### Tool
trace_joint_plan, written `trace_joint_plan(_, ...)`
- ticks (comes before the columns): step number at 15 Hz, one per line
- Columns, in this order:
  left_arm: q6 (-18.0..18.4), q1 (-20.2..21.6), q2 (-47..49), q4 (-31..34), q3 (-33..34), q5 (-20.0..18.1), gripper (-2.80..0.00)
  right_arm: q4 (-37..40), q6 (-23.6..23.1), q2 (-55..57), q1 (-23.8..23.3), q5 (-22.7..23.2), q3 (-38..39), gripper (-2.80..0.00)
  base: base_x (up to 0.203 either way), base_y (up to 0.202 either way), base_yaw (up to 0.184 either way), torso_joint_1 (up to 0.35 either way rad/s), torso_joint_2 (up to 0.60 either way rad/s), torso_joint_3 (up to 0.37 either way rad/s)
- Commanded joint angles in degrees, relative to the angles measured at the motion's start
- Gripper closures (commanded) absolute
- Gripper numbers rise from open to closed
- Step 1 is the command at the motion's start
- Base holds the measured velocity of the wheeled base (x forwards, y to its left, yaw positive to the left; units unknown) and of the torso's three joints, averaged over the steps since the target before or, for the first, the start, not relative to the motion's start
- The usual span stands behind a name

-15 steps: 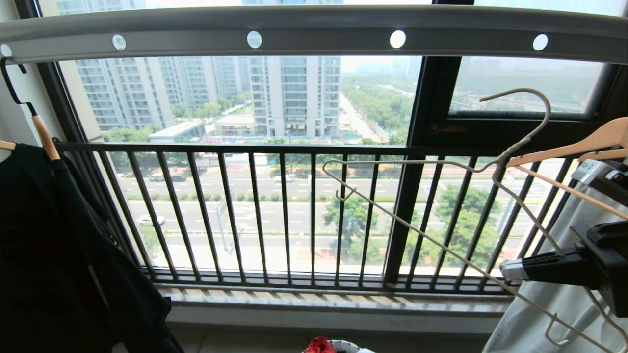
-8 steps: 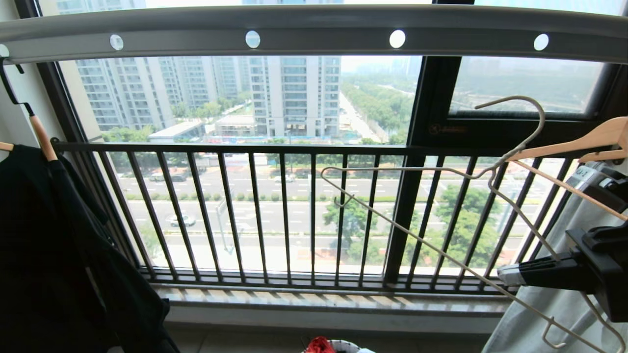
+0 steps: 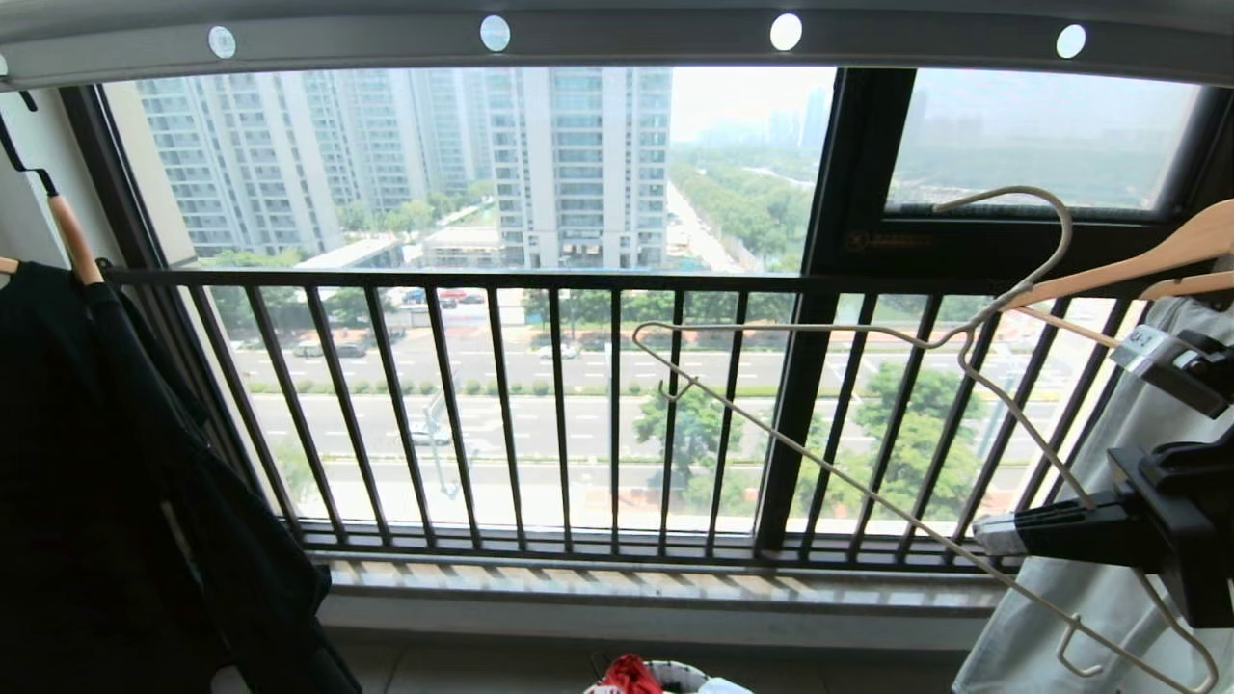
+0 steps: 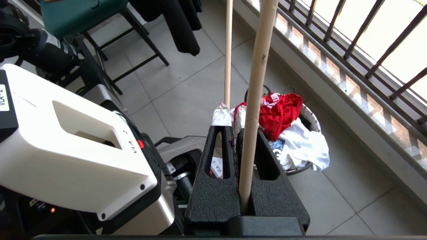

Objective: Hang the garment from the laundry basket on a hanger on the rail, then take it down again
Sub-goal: Pick up the clothes rack on the clothesline, then pick up clothes from the basket

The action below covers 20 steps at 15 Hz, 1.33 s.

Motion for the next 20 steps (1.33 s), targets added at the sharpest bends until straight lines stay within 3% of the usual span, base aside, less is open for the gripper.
trace_joint_plan(1,-0.1,0.0,0.1,0.0,0.0,0.0,0.0,0.1,-0.1,0.1,-0.3,0.3,0.1,0.0,0.0,0.0,0.0,-0.144,0.31,0.168)
trace_joint_plan(20,-0.1,0.0,0.1,0.0,-0.1,0.0,0.0,-0.8,0.0,-0.8,-1.6,0.3,0.4,0.0,0.0,0.0,0.0,-0.17,0.38,0.209)
